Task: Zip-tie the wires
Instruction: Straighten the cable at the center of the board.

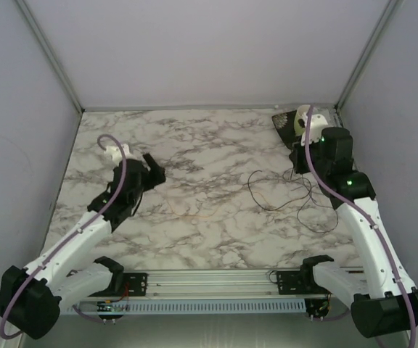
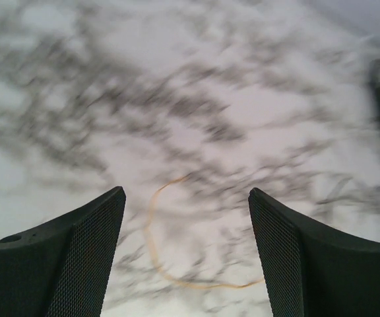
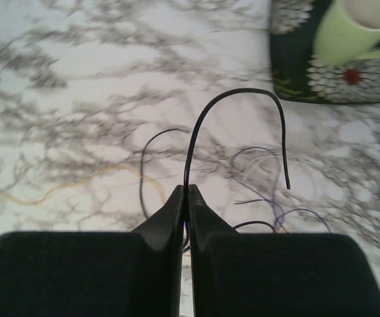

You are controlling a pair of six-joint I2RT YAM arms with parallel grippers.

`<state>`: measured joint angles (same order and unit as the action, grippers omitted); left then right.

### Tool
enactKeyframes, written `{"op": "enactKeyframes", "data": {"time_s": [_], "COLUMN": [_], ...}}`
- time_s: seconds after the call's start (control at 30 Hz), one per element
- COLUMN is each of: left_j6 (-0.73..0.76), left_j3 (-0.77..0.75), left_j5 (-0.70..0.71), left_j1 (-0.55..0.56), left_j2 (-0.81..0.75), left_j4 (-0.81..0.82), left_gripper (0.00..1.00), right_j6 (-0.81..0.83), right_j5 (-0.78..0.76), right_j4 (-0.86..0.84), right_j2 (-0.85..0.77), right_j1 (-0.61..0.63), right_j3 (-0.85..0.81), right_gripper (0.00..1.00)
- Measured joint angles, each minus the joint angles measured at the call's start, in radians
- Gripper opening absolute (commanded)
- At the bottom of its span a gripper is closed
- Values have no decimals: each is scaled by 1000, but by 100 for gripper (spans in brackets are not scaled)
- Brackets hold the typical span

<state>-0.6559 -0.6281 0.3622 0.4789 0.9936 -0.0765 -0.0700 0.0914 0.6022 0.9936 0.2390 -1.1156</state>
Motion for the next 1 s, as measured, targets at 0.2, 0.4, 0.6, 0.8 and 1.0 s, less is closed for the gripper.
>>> {"op": "enactKeyframes", "data": {"time_s": [0.2,0.4,0.6,0.8,1.0], "left_j6": [27,-43,-142,-211,-262], "left_j3": [-281,-380,-446,-566,-630], "left_j5": [-191,-330,-396,-431,-437], "left_j1": [3,53,139,225,285], "left_j2": [109,263,439,610,703], "left_j4": [45,116,207,304,389], "left_gripper": [77,77,75,72,69], "right_j6": [87,179,232,247,247], "right_j5": [200,316,344,344,336], "right_j4": [-43,-96,-142,-170,-183], "right_j2": [-43,-96,-111,-95,-79], "right_j1": [6,48,101,150,171], "right_j3": [108,193,238,243,243], "right_gripper": [0,0,0,0,0]}}
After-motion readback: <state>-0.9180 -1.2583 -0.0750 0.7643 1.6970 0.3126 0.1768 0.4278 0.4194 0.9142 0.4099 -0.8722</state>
